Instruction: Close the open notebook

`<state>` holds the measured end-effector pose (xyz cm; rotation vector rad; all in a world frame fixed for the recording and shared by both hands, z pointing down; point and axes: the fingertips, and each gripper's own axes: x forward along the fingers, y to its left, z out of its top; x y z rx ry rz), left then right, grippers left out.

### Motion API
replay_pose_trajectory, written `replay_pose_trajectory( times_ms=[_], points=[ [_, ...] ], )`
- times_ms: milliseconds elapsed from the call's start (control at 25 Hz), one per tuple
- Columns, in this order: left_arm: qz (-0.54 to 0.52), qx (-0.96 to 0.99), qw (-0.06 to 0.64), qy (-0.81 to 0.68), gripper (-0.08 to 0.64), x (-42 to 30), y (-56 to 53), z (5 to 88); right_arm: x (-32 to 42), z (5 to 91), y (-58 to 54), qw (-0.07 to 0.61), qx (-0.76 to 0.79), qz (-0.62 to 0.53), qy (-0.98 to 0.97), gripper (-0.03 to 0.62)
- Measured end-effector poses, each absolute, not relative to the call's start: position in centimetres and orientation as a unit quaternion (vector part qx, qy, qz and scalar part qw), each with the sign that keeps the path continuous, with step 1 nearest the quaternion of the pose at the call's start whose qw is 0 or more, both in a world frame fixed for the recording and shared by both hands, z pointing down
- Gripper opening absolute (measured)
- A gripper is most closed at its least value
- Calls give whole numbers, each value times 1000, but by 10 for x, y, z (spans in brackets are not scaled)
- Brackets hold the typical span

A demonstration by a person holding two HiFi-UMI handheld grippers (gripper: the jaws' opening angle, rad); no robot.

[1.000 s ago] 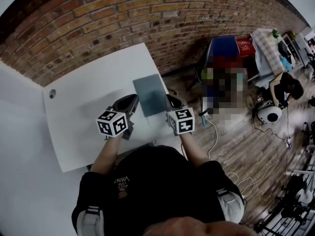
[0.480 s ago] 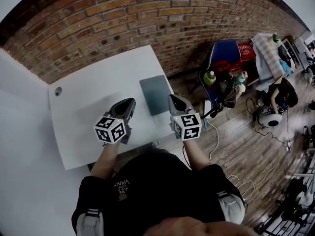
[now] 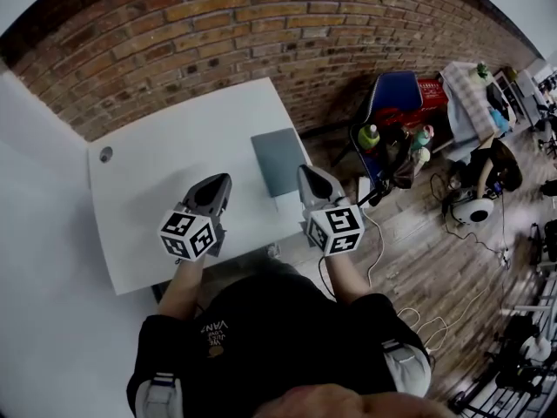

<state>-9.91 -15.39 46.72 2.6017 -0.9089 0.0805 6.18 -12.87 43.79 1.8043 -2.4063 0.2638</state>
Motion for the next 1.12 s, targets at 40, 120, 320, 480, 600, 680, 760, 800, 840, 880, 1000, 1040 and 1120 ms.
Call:
replay_pose_trajectory(
  times_ms=[40, 120, 320, 480, 600, 680, 760, 800, 840, 880, 1000, 1040, 1120],
  points=[
    [27, 926, 192, -323, 12, -102, -151, 467, 59, 435, -125, 57, 596, 86, -796, -2],
    [24, 927, 192, -321, 12, -107, -145, 465, 55, 430, -119, 52, 596, 82, -797, -3],
    [21, 930, 180, -320, 11, -118, -131, 461, 46, 420, -101, 44, 601, 72, -795, -3],
    [20, 932, 169, -319, 11, -125, -117, 456, 41, 415, -83, 43, 609, 60, -790, -3],
    [17, 934, 166, -316, 11, -130, -108, 455, 37, 416, -71, 42, 613, 60, -787, -3],
    [15, 935, 163, -315, 11, -134, -101, 454, 33, 417, -63, 44, 613, 61, -786, -3],
    [16, 936, 158, -313, 11, -137, -93, 453, 30, 418, -54, 46, 615, 61, -785, -3],
    [17, 937, 156, -312, 11, -139, -89, 452, 29, 419, -50, 47, 616, 61, -784, -3],
    [17, 938, 153, -310, 11, -140, -85, 452, 28, 419, -46, 47, 617, 62, -783, -3],
    [17, 939, 152, -309, 11, -142, -82, 452, 26, 420, -43, 48, 618, 62, -782, -3],
    [17, 940, 151, -306, 11, -147, -74, 453, 23, 421, -34, 51, 620, 60, -781, -3],
    [16, 940, 151, -306, 11, -149, -73, 453, 22, 421, -32, 51, 621, 59, -780, -3],
    [16, 940, 148, -305, 11, -151, -69, 451, 20, 420, -27, 50, 622, 58, -779, -3]
  ],
)
